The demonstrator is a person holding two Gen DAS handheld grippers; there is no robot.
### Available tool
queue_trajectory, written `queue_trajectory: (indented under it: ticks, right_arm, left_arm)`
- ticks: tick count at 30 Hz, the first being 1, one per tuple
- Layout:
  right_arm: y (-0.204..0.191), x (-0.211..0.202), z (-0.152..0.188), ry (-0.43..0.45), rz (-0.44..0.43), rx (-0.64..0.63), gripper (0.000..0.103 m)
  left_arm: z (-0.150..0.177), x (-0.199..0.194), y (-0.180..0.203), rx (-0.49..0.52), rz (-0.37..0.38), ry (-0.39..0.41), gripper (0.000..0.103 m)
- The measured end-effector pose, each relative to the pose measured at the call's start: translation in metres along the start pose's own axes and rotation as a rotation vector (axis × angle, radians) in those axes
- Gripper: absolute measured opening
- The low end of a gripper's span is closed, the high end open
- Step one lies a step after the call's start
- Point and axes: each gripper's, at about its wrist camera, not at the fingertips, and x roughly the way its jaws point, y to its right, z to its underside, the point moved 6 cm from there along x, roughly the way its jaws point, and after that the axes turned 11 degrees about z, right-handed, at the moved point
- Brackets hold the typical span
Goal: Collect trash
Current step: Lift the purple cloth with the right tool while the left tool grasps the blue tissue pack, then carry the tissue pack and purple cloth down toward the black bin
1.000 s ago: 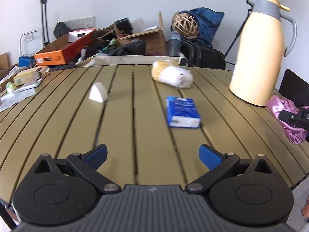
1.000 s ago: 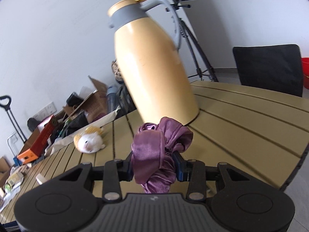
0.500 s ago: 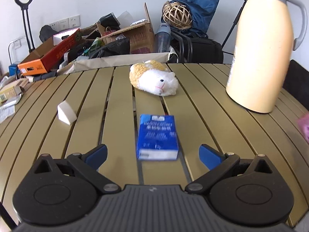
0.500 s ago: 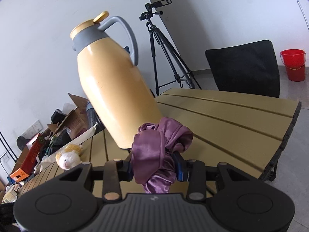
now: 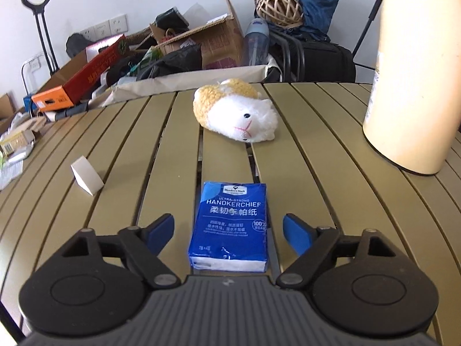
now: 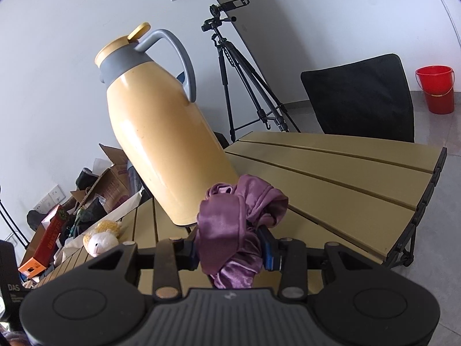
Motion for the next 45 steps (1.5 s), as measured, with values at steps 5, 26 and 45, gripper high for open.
queue_trajectory:
  ticks: [5,26,45]
  right_arm:
    - [0.000,0.000,0.000,0.000,0.000,0.001,0.038]
    - [-0.015,-0.006,0.002,0.002,-0.041,-0.021,0.038]
    - [-0.051,-0.058,0.026,0.062,-0.174,-0.151,0.038]
  left_arm:
    - [0.001,0.003,-0.002,-0.014,0.020,-0.008,0.063]
    - [-0.003,-0.044,-0.004,0.014,0.045,0.067,0.052]
    - [0.030,-0.137,-0.019,0.035,0.066,0.131,0.052]
